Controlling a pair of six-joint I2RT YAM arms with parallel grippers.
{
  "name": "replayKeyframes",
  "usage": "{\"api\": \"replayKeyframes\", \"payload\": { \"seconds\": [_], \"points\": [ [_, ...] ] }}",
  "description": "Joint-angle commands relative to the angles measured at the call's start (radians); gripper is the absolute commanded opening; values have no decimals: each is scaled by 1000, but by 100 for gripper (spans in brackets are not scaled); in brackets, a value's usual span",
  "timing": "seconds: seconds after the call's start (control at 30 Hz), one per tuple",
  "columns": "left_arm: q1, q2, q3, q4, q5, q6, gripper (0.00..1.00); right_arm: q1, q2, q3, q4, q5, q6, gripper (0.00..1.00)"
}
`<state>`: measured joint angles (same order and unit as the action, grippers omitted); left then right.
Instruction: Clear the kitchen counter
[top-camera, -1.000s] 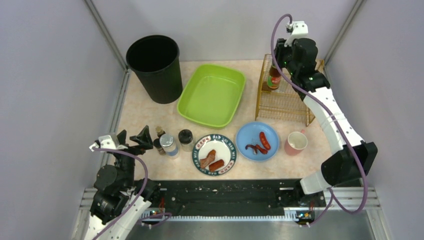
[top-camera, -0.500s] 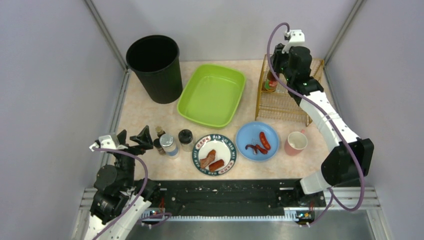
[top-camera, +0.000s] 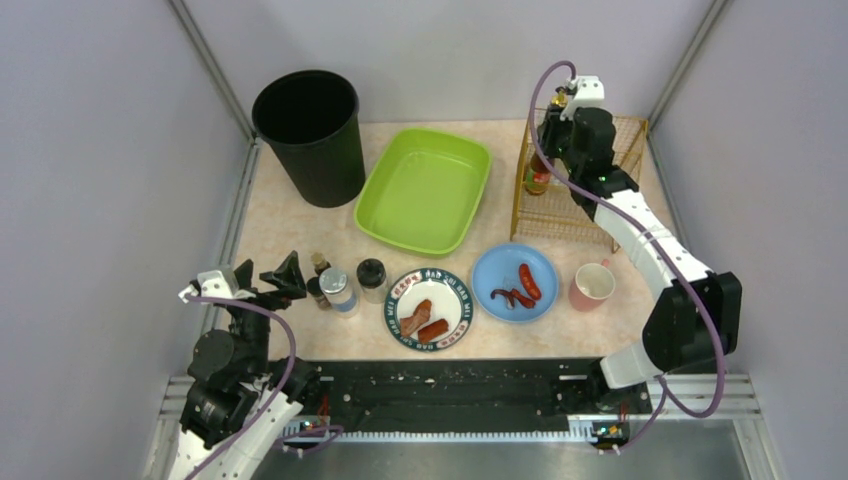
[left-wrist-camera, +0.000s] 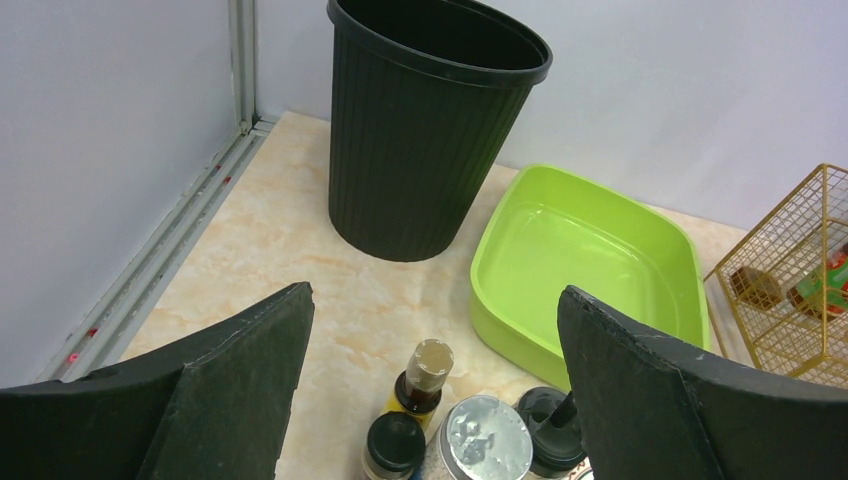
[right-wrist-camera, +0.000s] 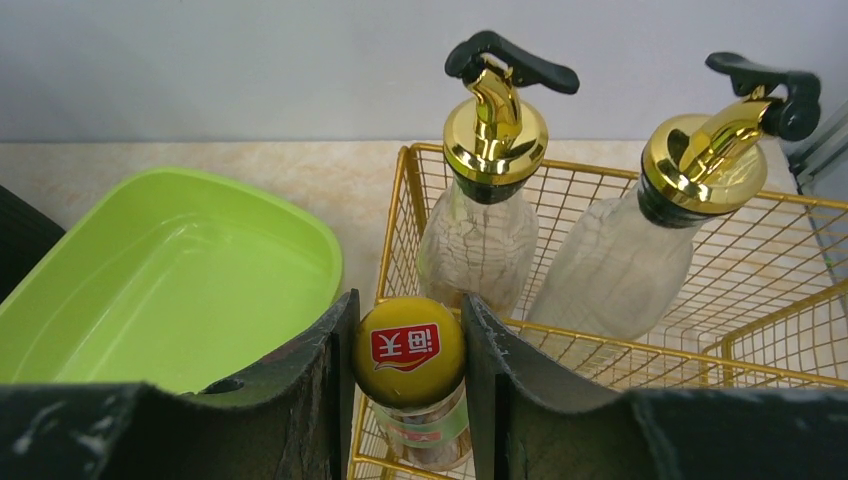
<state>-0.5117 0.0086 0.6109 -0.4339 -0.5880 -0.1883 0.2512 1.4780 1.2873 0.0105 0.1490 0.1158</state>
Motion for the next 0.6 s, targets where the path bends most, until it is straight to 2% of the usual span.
{"api": "replayKeyframes", "payload": {
  "seconds": [0.0, 0.57],
  "points": [
    [-2, -54, -7, 33, 10, -2, 96, -11, -69, -1, 181, 10, 31, 0],
    [-2, -54, -7, 33, 12, -1, 96, -12, -69, -148, 268, 29, 62, 0]
  ]
}}
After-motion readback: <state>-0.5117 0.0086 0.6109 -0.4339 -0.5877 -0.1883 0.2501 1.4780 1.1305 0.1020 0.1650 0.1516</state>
